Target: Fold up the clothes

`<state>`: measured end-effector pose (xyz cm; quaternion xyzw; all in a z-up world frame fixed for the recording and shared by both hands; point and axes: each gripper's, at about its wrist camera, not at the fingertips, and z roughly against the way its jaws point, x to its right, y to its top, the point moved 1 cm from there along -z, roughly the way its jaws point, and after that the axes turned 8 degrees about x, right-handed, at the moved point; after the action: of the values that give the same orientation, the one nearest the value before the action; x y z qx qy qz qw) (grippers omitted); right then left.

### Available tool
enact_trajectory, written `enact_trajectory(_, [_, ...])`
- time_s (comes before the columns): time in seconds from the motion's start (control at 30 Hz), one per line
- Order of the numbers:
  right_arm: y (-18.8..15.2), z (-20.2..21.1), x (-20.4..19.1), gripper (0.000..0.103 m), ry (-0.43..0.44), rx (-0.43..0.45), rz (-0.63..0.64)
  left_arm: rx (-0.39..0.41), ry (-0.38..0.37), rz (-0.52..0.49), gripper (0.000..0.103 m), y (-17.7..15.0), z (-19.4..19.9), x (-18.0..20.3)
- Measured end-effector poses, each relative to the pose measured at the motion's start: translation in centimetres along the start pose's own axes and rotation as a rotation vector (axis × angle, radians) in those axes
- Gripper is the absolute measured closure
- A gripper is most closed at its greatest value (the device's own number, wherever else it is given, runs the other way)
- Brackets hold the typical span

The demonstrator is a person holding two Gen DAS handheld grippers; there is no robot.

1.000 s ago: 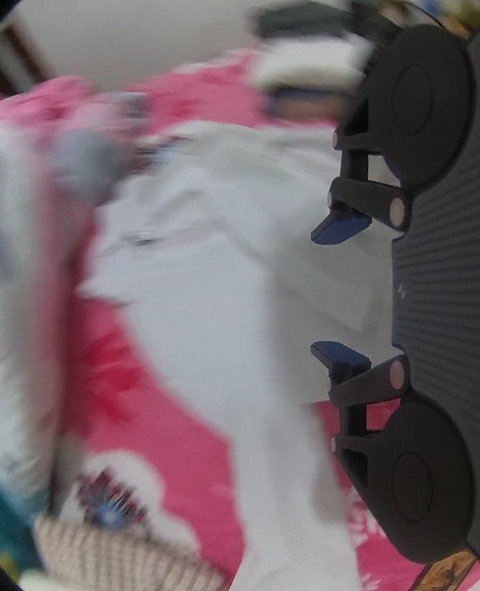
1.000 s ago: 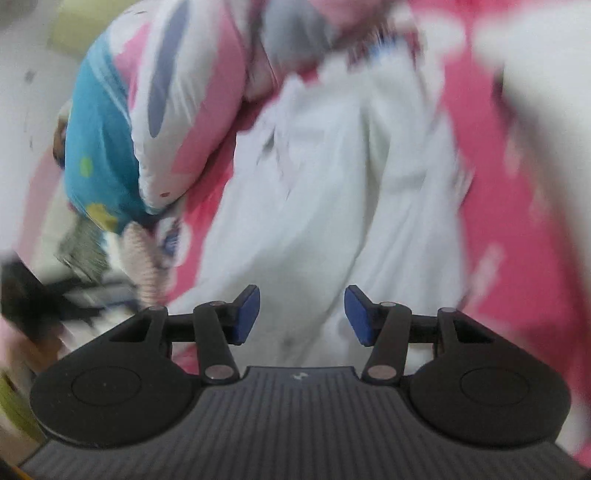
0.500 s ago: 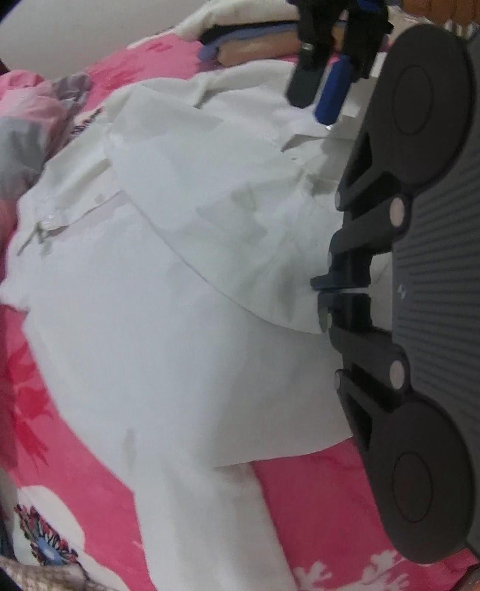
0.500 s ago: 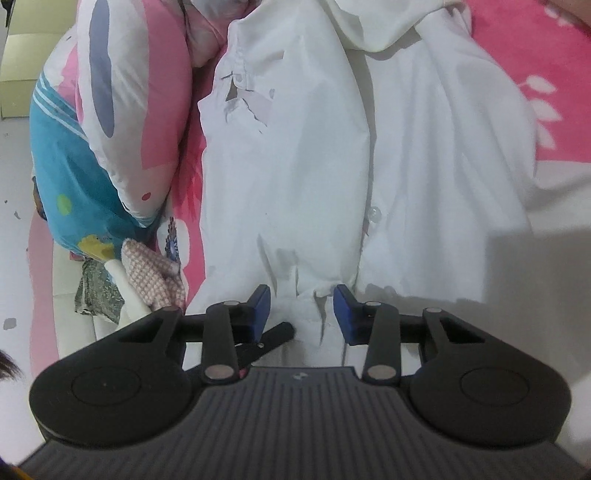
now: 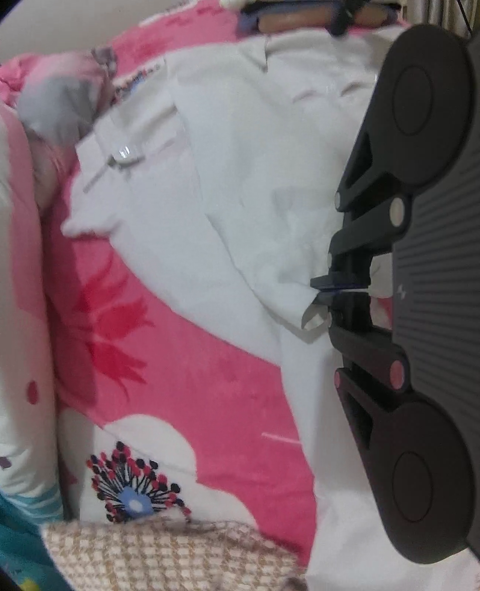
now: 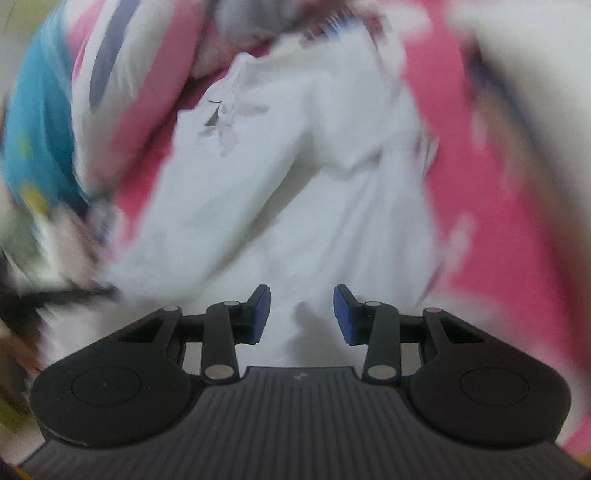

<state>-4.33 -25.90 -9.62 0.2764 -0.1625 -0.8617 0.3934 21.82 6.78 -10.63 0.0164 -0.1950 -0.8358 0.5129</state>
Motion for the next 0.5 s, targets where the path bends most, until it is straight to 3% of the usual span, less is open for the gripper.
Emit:
enact_trajectory(0.1, [0.5, -0.1, -1.6, 0.066, -0.160, 0.040, 0.386, -0.012, 0.077, -0.052, 0.100, -0.1, -1.2, 0.3])
enact_trajectory(0.17, [0.4, 0.1, -1.9, 0.066, -0.213, 0.045, 0.534, -0.016, 0.125, -0.082, 0.090, -0.2, -1.7, 0.6])
enact_trajectory(0.2, [0.4, 0.5, -1.5, 0.066, -0.213, 0.034, 0.531, -0.016, 0.142, -0.089, 0.086, -0.2, -1.8, 0.7])
enact_trajectory(0.27, [0.4, 1.7, -0.2, 0.065, -0.200, -0.001, 0.458, 0.016, 0.156, -0.086, 0.064, -0.6, -0.6, 0.6])
enact_trajectory(0.33, [0.0, 3.1, 1.4, 0.064, -0.179, -0.038, 0.346, 0.058, 0.171, -0.084, 0.056, -1.0, 0.8, 0.6])
enact_trajectory(0.5, [-3.5, 6.9, 4.9, 0.063, -0.150, -0.125, 0.183, 0.218, 0.175, -0.057, 0.053, -2.1, 6.3, 0.7])
